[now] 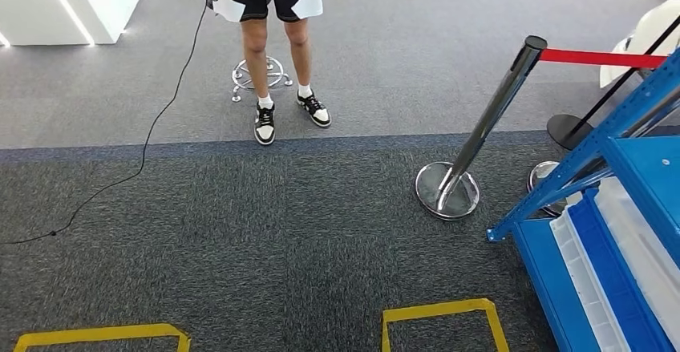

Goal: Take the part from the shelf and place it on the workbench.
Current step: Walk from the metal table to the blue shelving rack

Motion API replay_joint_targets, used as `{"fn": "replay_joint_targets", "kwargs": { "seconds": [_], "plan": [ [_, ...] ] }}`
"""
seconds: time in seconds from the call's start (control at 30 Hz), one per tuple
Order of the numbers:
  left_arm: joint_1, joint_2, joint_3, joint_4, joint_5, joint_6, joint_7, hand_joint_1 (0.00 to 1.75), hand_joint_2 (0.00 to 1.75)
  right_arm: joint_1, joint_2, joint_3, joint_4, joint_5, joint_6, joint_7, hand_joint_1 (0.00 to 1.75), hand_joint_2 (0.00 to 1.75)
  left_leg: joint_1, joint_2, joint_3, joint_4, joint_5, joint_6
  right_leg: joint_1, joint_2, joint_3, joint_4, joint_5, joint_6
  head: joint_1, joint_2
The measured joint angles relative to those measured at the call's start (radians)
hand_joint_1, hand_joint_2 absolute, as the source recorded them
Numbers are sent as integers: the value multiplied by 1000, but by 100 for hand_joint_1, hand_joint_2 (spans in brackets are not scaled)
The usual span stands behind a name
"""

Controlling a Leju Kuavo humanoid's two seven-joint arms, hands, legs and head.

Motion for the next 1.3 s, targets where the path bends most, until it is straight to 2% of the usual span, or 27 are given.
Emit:
{"fn": "replay_joint_targets", "kwargs": {
  "seconds": [0.03,0.1,0.13,0.2,0.23,0.3,0.37,0.4,0.43,0.47,0.5,0.53,0.57,0.6,0.67,0.7,0.73,0.8,0.87,0.93,0.97,1.0,1.07,1.1,1.13,1.23,1.3],
  "plan": [
    [-1,0,-3,3,0,1,0,0,175,1,-1,0,0,0,5,-4,0,0,0,9,3,1,-3,-4,-2,-17,38,-69,33,1,0,0],
    [-2,1,-9,8,-1,3,-1,0,175,1,-3,0,0,0,12,-8,0,0,-3,24,7,7,-12,-17,2,-47,96,-181,71,-5,-1,0],
    [-2,1,-11,9,-2,4,-1,0,175,1,-4,0,0,0,13,-9,0,0,-5,32,9,9,-16,-23,5,-53,107,-205,74,-11,-2,0],
    [-7,2,-13,11,-3,6,-1,0,175,4,-4,0,0,0,14,-10,0,0,-5,48,16,8,-20,-33,10,-37,106,-210,74,-26,-3,0],
    [-9,2,-14,13,-3,8,-1,0,175,5,-4,0,0,0,14,-10,0,0,-3,46,18,10,-25,-38,10,-28,105,-212,75,-33,-3,0],
    [-11,2,-14,17,-3,11,-1,0,175,6,-4,0,0,-1,14,-13,0,0,2,11,-1,60,-62,-46,8,-11,107,-216,80,-46,-3,0],
    [-10,2,-15,22,-3,14,-2,0,175,4,-4,0,0,-2,16,-18,0,0,3,-33,-61,186,-128,-48,11,7,107,-217,81,-53,-4,0],
    [-9,2,-15,25,-2,16,-1,0,175,4,-4,0,0,-2,17,-19,0,0,3,-41,-95,252,-150,-45,14,18,106,-216,82,-55,-4,0],
    [-8,2,-15,26,-1,17,-1,0,175,4,-4,0,0,-2,19,-20,0,0,1,-45,-120,296,-154,-41,18,30,107,-216,82,-57,-4,0],
    [-8,3,-15,28,1,19,-1,0,175,5,-5,0,0,-2,20,-20,0,0,-3,-48,-129,300,-136,-33,22,43,109,-216,81,-58,-4,0],
    [-7,3,-15,29,2,20,-1,0,175,5,-5,0,0,-2,21,-20,0,0,-9,-53,-120,265,-99,-23,25,57,112,-216,80,-59,-4,0],
    [-6,4,-15,31,3,21,0,0,175,5,-5,0,0,-2,22,-21,0,0,-17,-67,-98,199,-52,-10,25,71,114,-216,80,-60,-4,0],
    [-4,6,-15,32,4,21,0,0,175,5,-4,0,0,-2,22,-21,0,0,-24,-93,-73,129,-13,5,25,83,114,-216,80,-60,-3,0],
    [-3,8,-15,33,4,21,1,0,175,4,-2,0,0,-2,21,-22,0,0,-29,-117,-52,72,14,16,23,95,114,-216,80,-60,-3,0],
    [-2,13,-15,34,4,26,4,0,175,5,2,0,0,-2,18,-22,0,0,-34,-142,-33,23,26,30,16,117,107,-217,83,-54,-3,0],
    [-3,13,-15,34,3,29,8,0,175,7,2,0,0,-3,15,-22,0,0,-35,-133,-28,10,29,31,13,129,105,-222,87,-49,-4,0],
    [-4,13,-16,36,2,34,12,0,175,10,2,0,0,-4,13,-21,0,0,-33,-119,-18,-8,34,31,12,128,106,-225,88,-45,-4,0],
    [-4,9,-19,39,0,44,21,0,175,13,1,0,2,-8,12,-19,0,0,-25,-92,4,-52,49,30,16,84,97,-204,67,-36,-3,0],
    [1,3,-24,41,-2,50,26,0,175,12,1,0,2,-10,12,-19,0,0,-21,-63,16,-72,55,27,14,29,51,-111,11,-25,-2,0],
    [3,-3,-30,42,-3,52,30,0,175,11,-2,0,2,-14,12,-17,0,0,-18,-32,16,-67,49,20,4,14,-3,-7,-28,-9,-2,0],
    [3,-7,-34,43,-3,54,32,0,175,11,-4,0,2,-18,13,-13,0,0,-14,-18,15,-61,44,15,-2,10,-9,7,-21,1,-2,0],
    [1,-11,-39,43,-3,56,35,0,175,12,-7,-1,2,-24,13,-8,0,0,-9,-5,15,-53,37,9,-7,4,3,-18,3,10,-2,0],
    [-2,-20,-54,44,-3,65,41,0,175,13,-9,-7,2,-40,3,11,0,0,2,14,14,-31,19,-8,-14,-24,64,-132,65,27,-1,0],
    [-4,-24,-63,43,-3,69,44,0,175,12,-7,-11,2,-48,-8,22,0,0,4,21,11,-16,8,-18,-14,-35,88,-179,82,25,-1,0],
    [-7,-28,-72,43,-3,72,46,0,175,12,-5,-15,2,-54,-19,34,0,0,4,28,9,-5,-1,-27,-12,-43,99,-203,88,17,-2,0],
    [-19,-41,-91,43,-3,76,50,0,175,11,0,-23,2,-58,-35,54,0,0,5,44,14,6,-14,-46,-5,-25,95,-202,81,-21,-3,0],
    [-25,-47,-98,43,-3,76,49,0,175,9,0,-26,2,-56,-30,60,0,0,11,20,7,36,-41,-54,-5,-10,95,-206,85,-37,-3,0]
  ]
}}
